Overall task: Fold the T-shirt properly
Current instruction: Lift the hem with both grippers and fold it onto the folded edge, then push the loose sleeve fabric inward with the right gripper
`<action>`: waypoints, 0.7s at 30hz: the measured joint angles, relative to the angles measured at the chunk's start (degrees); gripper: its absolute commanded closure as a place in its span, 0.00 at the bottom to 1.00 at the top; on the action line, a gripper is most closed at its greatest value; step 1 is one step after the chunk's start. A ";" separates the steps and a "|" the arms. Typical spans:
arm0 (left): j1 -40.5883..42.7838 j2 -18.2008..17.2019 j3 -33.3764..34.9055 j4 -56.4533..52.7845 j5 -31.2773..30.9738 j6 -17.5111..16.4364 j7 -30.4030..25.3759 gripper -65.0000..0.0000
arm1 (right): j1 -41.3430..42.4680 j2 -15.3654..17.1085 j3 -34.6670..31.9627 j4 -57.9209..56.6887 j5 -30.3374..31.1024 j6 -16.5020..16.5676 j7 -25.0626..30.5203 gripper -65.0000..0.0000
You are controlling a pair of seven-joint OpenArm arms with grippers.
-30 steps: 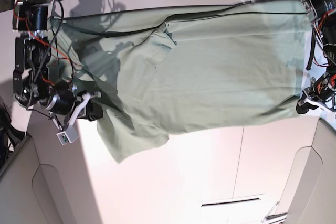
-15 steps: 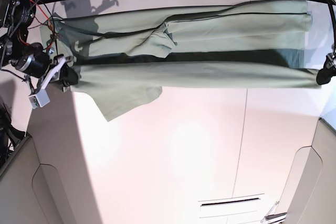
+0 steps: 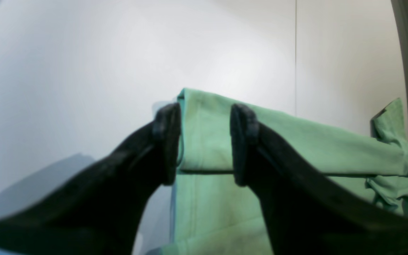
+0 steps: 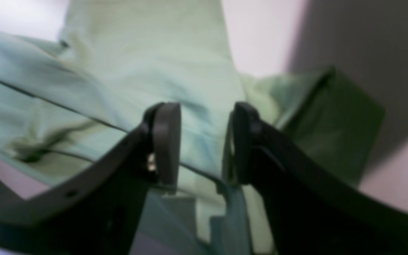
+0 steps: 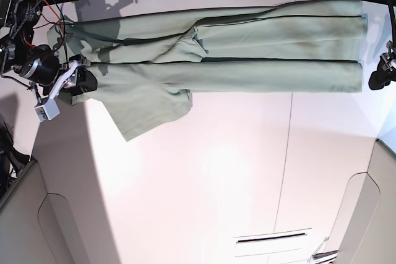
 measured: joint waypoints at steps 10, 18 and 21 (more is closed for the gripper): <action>-0.13 -1.03 0.00 3.02 -4.94 0.00 -0.87 0.60 | 11.23 1.20 -1.51 3.13 -1.95 0.37 7.34 0.62; -0.13 -0.94 0.00 3.02 -4.92 0.00 -1.29 0.60 | 19.47 1.20 -13.84 -18.84 -12.00 -0.52 17.09 0.42; -0.13 -0.94 0.00 3.02 -4.94 0.00 -1.31 0.60 | 22.18 1.03 -19.04 -29.22 -13.03 -1.16 20.22 0.42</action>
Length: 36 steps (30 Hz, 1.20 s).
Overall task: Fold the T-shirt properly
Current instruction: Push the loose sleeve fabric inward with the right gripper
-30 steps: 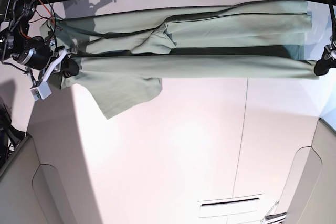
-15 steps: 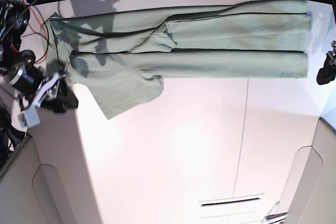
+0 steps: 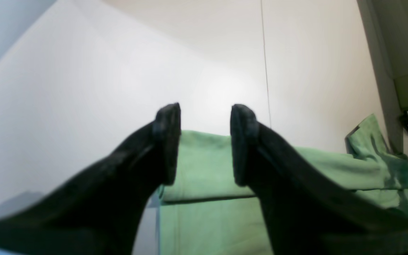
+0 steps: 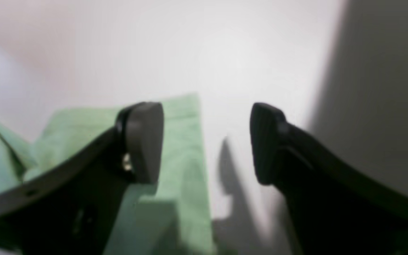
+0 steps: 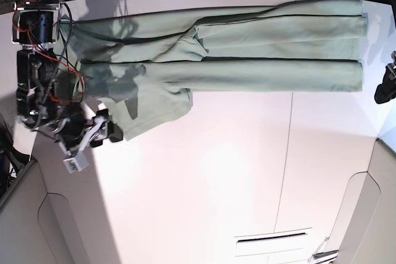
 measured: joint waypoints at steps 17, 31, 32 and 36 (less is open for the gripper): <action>0.04 0.02 0.00 0.00 1.31 0.00 0.02 0.60 | 2.60 -5.60 -5.73 0.85 5.49 0.39 -15.89 1.00; 0.15 0.68 0.00 0.00 1.29 -0.02 -0.02 0.60 | -21.81 -3.82 -5.42 39.39 16.09 0.52 -24.65 1.00; 0.15 0.70 0.00 0.00 1.29 0.00 -0.02 0.60 | -23.78 -3.78 -5.42 40.35 16.41 0.57 -24.92 1.00; 0.13 0.83 0.00 0.00 1.31 0.00 -0.02 0.60 | -29.57 -3.78 -5.42 42.71 17.05 0.59 -24.96 1.00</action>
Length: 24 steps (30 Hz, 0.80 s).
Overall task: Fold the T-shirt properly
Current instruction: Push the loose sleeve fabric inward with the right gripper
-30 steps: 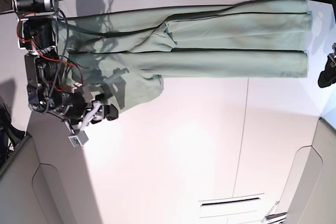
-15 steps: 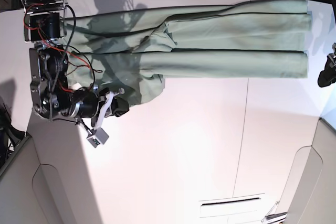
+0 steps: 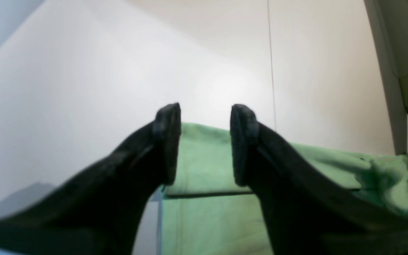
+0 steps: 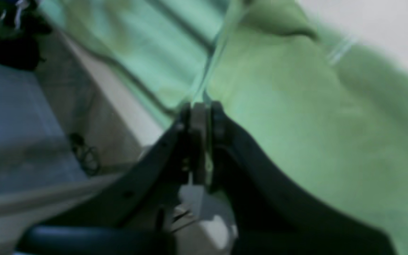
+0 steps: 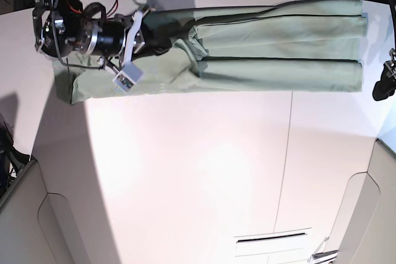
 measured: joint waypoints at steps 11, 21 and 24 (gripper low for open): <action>-0.04 0.15 -1.81 0.00 -0.04 0.00 -1.46 0.60 | -1.57 0.00 0.02 0.00 0.00 0.17 2.58 0.45; 8.96 1.03 -12.15 0.13 0.04 0.00 -1.66 0.41 | 4.17 -0.15 11.58 0.52 -6.62 -0.04 6.23 0.45; 10.47 3.56 -12.00 0.11 0.31 0.02 -1.79 0.41 | 6.36 -0.20 16.02 0.55 -6.40 0.00 6.84 0.45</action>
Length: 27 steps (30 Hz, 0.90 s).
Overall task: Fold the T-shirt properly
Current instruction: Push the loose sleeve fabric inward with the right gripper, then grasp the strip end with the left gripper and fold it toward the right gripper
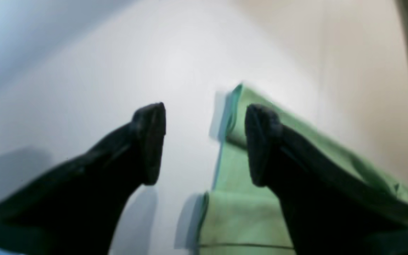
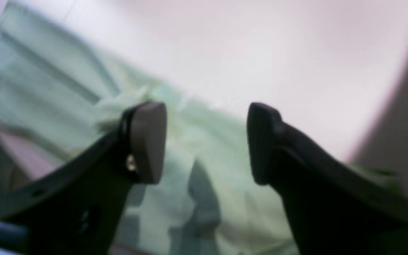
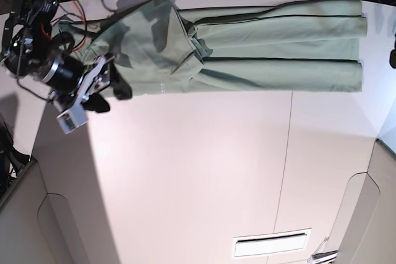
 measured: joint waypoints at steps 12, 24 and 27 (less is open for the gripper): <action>0.02 4.63 5.64 -0.68 7.41 0.02 -6.51 0.41 | 1.86 -0.13 4.24 0.04 -0.20 -0.02 0.02 0.45; -1.42 4.24 13.07 -4.33 15.30 -0.33 -17.14 0.41 | 1.86 -0.13 4.28 0.04 -0.20 -0.02 0.02 0.45; -1.44 4.52 12.94 -6.47 12.15 -0.33 -16.46 0.41 | 1.88 -0.13 4.28 0.02 -0.20 -0.02 0.02 0.45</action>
